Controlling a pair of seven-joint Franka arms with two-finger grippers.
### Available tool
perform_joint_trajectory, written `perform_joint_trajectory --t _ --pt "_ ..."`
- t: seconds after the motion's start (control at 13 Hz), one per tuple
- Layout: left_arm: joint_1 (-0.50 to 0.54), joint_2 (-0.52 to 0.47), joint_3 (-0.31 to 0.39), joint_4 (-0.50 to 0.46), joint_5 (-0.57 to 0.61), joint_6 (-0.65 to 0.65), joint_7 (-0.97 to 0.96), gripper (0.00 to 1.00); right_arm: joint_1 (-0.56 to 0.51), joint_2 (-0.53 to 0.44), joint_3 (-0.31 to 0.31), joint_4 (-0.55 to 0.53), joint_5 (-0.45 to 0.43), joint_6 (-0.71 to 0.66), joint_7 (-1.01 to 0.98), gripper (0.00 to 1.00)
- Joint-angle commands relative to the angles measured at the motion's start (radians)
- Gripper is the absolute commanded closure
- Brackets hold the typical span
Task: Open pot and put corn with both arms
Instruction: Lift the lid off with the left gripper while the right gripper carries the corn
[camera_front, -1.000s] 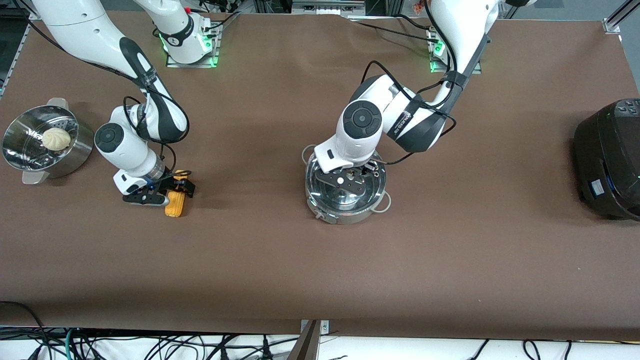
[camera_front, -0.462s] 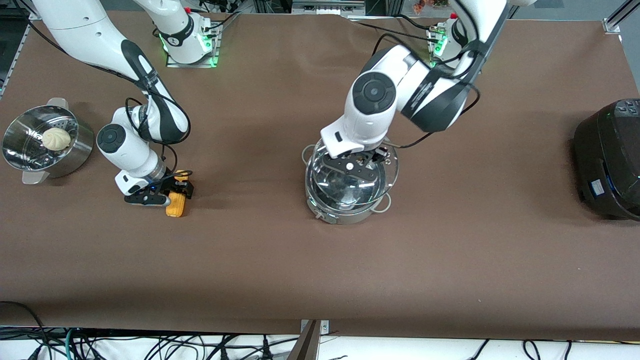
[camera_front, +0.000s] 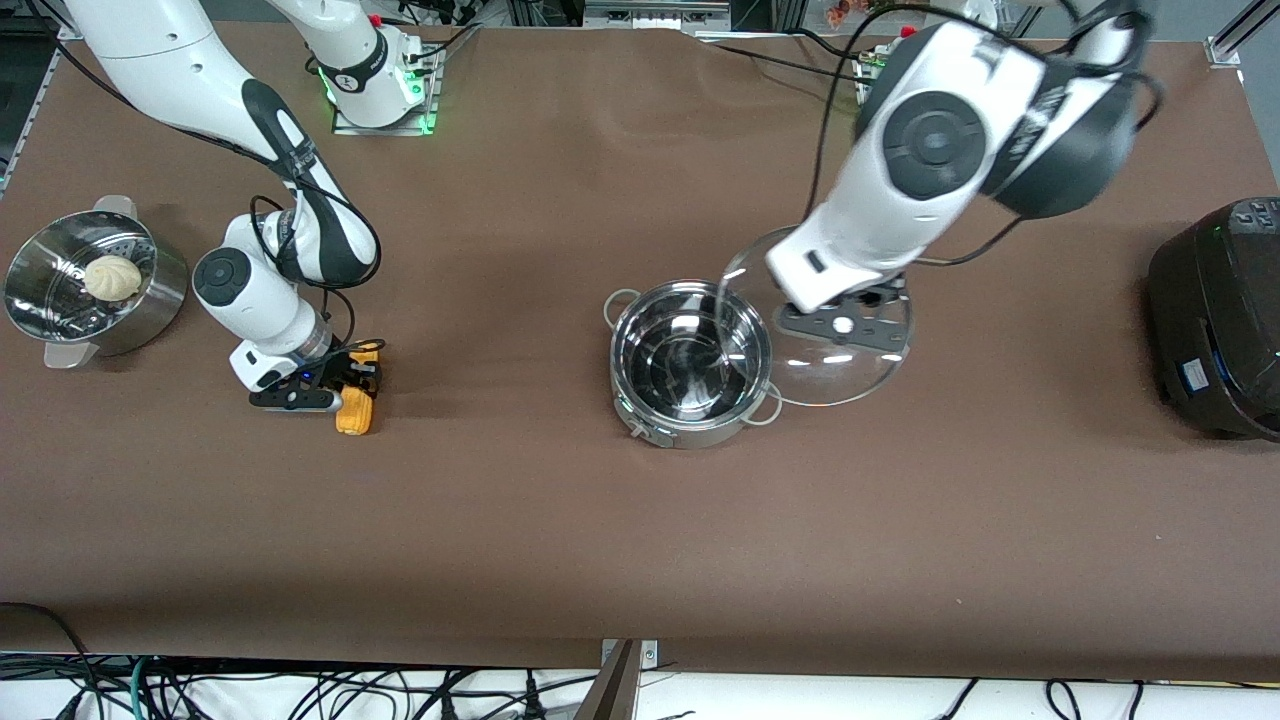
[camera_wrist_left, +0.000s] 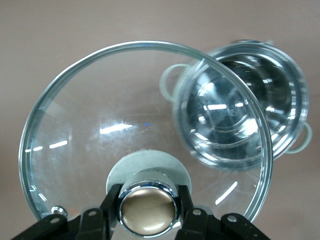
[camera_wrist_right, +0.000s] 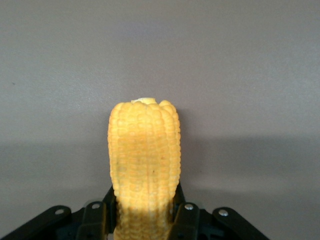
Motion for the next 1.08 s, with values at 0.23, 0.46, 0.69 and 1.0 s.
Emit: perform_joint_trajectory --t 0.23,0.46,0.69,1.0 --pt "0.179 -0.082 -0.002 -0.015 0.022 -0.166 0.095 0.96 -0.004 -0.170 0.014 0.020 0.008 -0.228 -0.020 1.00" --pt "0.298 -0.071 -0.004 -0.018 0.042 -0.163 0.231 0.98 -0.004 -0.284 0.033 0.070 0.011 -0.438 -0.011 1.00" --pt "0.376 -0.040 -0.005 -0.070 0.051 -0.068 0.307 1.00 -0.004 -0.307 0.074 0.234 0.014 -0.703 0.041 1.00" --pt "0.424 0.012 -0.004 -0.162 0.074 0.088 0.327 1.00 0.029 -0.300 0.158 0.361 0.010 -0.805 0.200 1.00"
